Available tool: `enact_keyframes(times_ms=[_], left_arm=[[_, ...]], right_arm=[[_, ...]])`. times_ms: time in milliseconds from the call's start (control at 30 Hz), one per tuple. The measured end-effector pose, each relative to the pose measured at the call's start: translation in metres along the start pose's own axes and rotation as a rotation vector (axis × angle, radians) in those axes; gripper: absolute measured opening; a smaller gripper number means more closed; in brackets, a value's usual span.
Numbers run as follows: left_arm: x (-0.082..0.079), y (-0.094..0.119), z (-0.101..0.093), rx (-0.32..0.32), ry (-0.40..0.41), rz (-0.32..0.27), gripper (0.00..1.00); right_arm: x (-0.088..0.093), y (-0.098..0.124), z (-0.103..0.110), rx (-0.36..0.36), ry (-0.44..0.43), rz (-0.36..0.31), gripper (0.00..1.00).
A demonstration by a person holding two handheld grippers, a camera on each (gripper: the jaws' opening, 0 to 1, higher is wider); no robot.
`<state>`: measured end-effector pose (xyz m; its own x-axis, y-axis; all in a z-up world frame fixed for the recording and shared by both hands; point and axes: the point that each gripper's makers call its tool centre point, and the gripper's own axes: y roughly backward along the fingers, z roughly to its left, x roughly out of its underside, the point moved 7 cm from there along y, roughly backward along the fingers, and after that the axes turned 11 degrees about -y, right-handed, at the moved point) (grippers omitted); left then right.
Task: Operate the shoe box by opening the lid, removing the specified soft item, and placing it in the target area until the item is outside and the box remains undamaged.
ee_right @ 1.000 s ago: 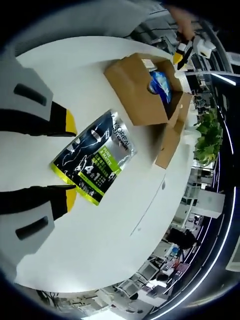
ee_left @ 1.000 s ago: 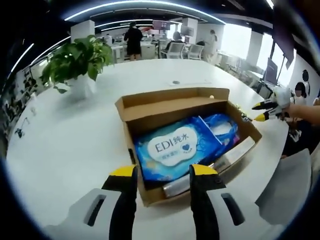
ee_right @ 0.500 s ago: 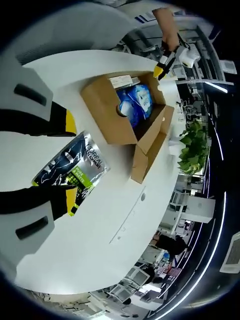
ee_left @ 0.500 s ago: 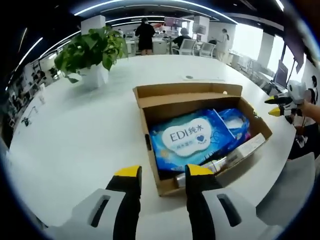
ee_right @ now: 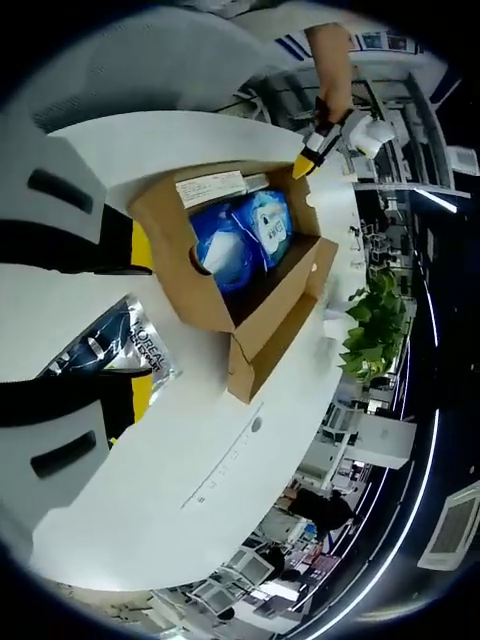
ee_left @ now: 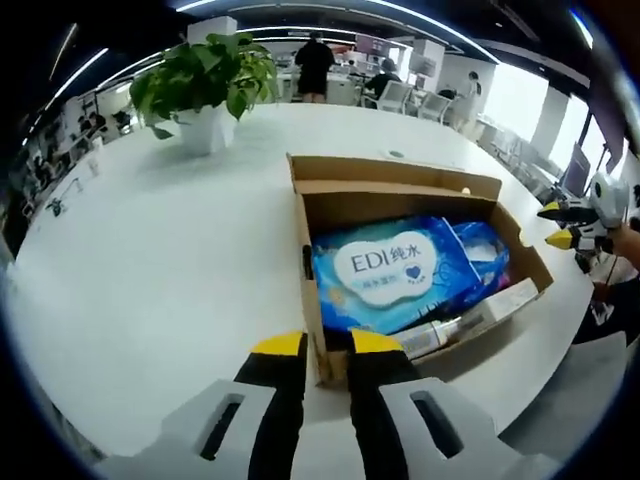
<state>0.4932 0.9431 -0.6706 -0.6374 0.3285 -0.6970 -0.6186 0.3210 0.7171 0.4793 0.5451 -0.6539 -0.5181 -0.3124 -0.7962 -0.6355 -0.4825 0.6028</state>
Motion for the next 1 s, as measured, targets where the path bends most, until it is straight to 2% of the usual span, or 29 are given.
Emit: enact_keyframes(times_ms=[500,1000], left_arm=[[0.001,-0.01,0.002,-0.012,0.056,0.018,0.07],[0.002,-0.013,0.002,-0.041,0.109,0.02,0.05]], right_arm=[[-0.016,-0.016,0.024,-0.053,0.001,-0.026,0.34],[-0.032,-0.044,0.05,-0.119,-0.031,-0.038,0.32]])
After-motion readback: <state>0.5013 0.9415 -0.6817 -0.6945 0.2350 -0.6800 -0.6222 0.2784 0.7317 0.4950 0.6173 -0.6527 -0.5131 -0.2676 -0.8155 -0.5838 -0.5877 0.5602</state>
